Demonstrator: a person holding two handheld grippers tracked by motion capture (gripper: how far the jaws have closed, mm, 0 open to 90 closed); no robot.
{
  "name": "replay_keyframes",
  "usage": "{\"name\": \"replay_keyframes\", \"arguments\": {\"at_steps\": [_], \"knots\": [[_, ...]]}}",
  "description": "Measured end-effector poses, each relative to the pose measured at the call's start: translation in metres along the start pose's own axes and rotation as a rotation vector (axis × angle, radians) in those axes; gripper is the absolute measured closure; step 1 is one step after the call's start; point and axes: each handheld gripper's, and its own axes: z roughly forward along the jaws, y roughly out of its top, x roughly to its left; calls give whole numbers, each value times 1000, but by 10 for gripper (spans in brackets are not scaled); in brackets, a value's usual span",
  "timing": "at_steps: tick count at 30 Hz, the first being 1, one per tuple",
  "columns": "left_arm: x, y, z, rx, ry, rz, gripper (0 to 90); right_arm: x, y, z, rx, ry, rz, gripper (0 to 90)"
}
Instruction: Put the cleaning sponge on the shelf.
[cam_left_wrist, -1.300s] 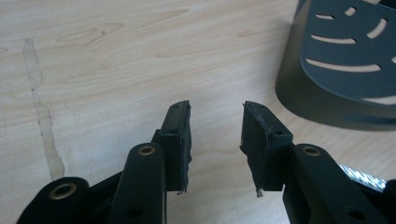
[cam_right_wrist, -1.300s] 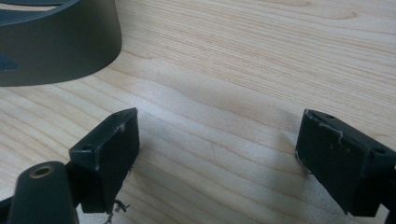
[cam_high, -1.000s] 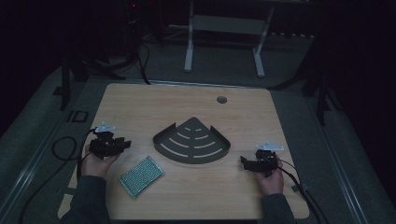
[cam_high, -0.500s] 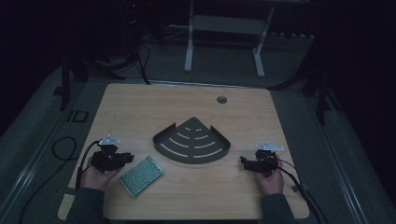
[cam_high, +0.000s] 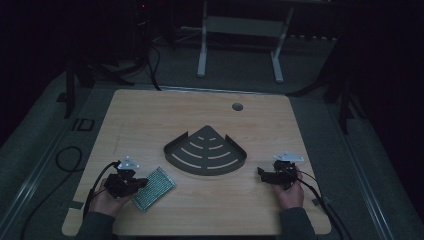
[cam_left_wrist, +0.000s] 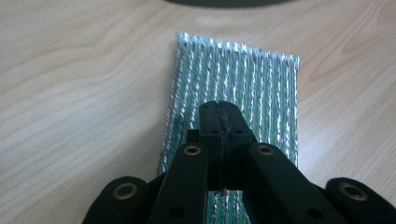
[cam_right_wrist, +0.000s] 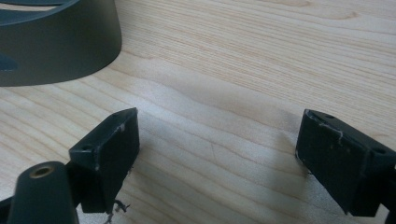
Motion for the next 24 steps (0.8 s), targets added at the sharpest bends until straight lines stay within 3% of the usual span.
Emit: {"name": "replay_keyframes", "arguments": {"at_steps": [3,8,18,24], "knots": [[-1,0,5,25,12,12,900,0,0,0,0,0,0,131],[1,2,7,22,5,8,900,0,0,0,0,0,0,132],[0,20,19,32,48,17,900,0,0,0,0,0,0,132],[3,27,22,39,48,21,900,0,0,0,0,0,0,131]]}}
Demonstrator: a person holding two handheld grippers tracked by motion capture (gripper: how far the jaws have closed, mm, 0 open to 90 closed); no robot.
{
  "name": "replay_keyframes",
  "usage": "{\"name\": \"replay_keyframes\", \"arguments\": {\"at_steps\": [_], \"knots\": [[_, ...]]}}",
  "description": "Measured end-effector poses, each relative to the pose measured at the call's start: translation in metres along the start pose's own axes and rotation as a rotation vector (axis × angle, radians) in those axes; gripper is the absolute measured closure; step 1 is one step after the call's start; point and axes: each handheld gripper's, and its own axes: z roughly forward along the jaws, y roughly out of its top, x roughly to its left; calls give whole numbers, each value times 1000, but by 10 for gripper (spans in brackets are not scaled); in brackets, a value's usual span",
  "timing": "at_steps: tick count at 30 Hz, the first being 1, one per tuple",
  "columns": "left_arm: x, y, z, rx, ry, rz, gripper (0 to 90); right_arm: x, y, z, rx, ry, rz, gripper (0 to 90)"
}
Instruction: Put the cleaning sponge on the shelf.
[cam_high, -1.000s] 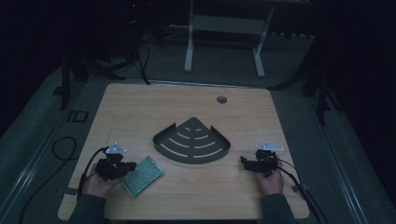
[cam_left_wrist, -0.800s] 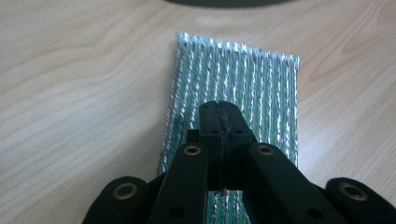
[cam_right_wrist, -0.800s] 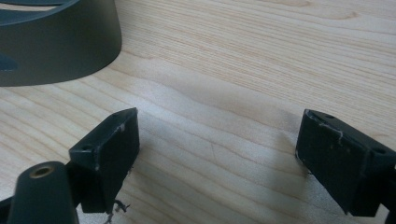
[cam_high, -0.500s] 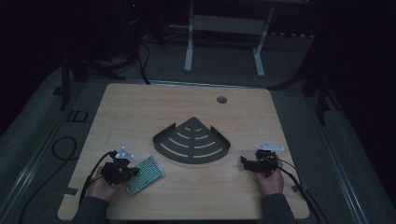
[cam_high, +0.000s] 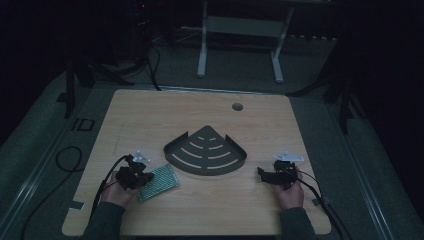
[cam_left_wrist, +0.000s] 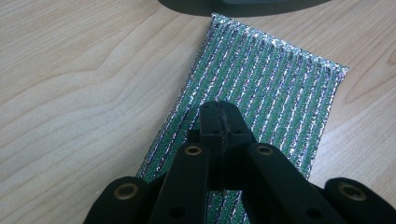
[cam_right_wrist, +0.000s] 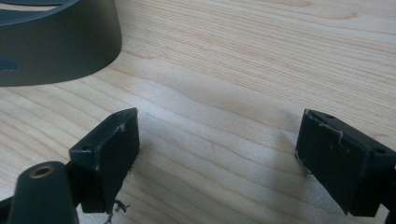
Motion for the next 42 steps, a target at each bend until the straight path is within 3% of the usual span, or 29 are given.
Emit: {"name": "replay_keyframes", "arguments": {"at_steps": [8,11,14,26,42], "knots": [[12,20,-6,-9,-31,41,858,0,0,0,0,0,-1,132],[17,28,-7,-1,-44,79,848,0,0,0,0,0,-1,131],[23,36,-6,21,-56,125,843,0,0,0,-1,0,0,132],[37,46,0,127,-85,199,828,0,0,0,-1,0,0,132],[35,52,11,191,-106,229,798,0,0,0,-1,0,0,132]]}}
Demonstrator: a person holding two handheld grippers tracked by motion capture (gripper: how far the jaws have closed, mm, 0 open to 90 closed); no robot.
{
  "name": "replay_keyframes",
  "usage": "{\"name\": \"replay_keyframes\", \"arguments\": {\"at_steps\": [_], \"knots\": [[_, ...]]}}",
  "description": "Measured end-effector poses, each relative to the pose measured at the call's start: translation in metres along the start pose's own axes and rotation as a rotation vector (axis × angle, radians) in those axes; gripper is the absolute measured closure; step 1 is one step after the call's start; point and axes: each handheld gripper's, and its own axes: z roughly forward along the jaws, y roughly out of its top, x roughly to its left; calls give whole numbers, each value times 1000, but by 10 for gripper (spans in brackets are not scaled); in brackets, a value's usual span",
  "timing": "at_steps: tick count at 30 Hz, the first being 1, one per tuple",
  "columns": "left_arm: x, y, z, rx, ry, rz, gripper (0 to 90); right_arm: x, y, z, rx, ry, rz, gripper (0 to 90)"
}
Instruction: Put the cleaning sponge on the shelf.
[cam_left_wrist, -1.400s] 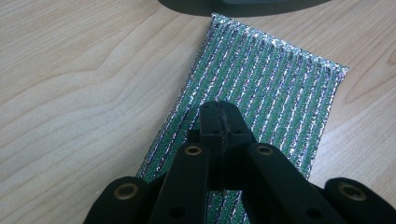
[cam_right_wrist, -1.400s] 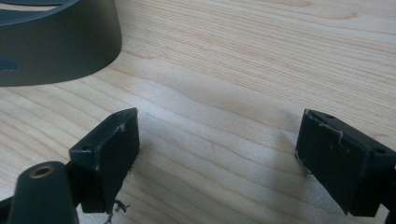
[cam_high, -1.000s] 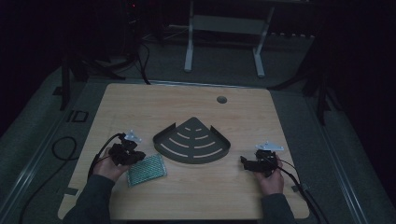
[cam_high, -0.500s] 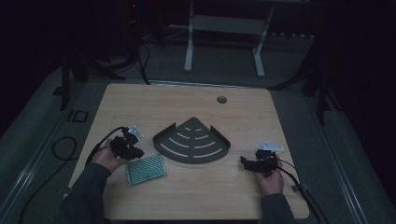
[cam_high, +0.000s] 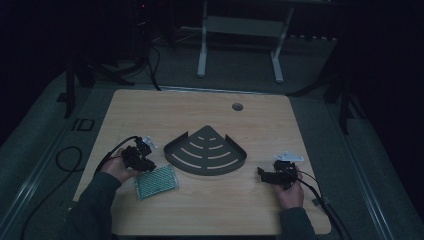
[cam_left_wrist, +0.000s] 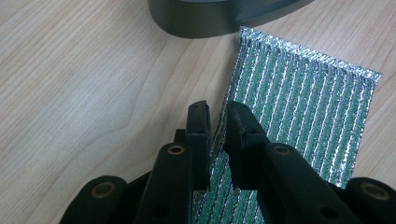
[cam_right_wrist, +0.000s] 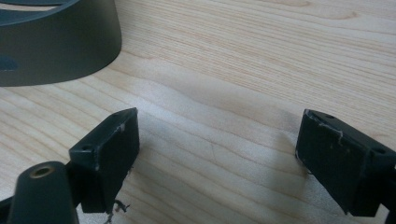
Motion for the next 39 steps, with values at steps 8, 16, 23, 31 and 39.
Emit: {"name": "replay_keyframes", "arguments": {"at_steps": [8,16,23,31,39], "knots": [[0,7,3,44,-18,23,787,0,0,0,0,0,0,132],[0,13,6,95,-31,34,785,0,0,0,0,0,0,132],[2,14,8,126,-49,25,784,0,0,0,0,0,0,132],[6,16,11,184,-84,-7,777,0,0,0,0,0,1,132],[13,19,13,218,-140,-66,811,0,0,0,0,0,0,132]]}}
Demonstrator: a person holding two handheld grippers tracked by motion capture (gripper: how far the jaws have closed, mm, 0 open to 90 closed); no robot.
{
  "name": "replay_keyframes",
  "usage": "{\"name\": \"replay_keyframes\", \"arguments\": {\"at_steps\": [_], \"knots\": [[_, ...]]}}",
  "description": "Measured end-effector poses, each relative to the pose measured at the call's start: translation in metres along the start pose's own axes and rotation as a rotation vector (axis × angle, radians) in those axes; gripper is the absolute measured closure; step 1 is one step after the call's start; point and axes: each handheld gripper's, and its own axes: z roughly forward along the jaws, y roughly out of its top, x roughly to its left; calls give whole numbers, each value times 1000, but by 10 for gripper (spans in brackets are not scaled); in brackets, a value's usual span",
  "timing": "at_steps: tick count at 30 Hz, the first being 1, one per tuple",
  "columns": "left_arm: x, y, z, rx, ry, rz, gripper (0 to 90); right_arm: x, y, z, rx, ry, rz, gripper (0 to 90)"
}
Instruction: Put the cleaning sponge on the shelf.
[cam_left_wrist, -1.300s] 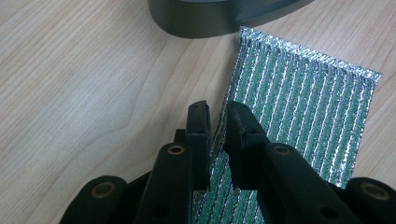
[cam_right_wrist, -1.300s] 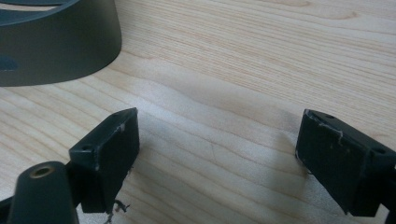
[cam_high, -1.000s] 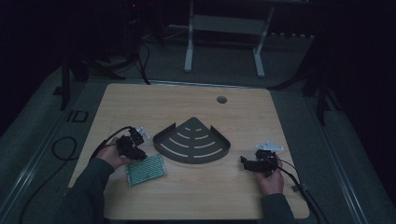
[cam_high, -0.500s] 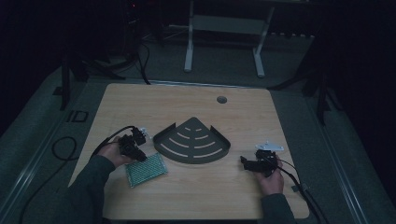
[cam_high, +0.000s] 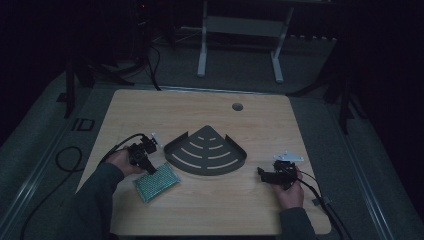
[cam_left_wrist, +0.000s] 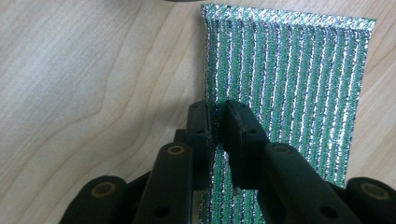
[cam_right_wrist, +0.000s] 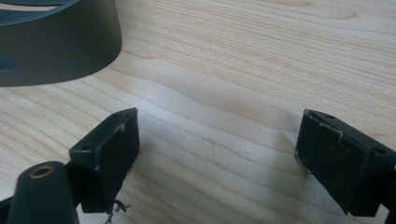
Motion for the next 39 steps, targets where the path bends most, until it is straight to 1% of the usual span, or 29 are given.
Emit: {"name": "replay_keyframes", "arguments": {"at_steps": [5,9,13,14,18,22,25,31,33,37,39], "knots": [[4,2,1,13,-36,-34,849,0,0,0,0,0,0,132],[5,3,-1,25,-40,-53,891,0,0,0,0,0,1,132],[5,2,-3,30,-46,-67,900,0,0,0,0,0,0,132],[5,2,-4,31,-42,-62,900,0,0,0,0,0,0,132],[5,-1,-10,15,-50,-72,900,0,0,0,0,0,0,132],[4,-3,-17,13,-43,-70,900,0,0,0,0,0,0,132],[2,-3,-24,9,-23,-56,900,0,0,0,0,0,0,132],[0,-2,-31,16,1,-58,900,0,0,0,0,0,0,132],[0,-2,-33,10,5,-62,900,0,0,0,0,0,0,132],[-2,-2,-40,-6,21,-48,900,0,0,0,0,0,0,132],[-3,-2,-43,-10,26,-49,900,0,0,0,0,0,0,132]]}}
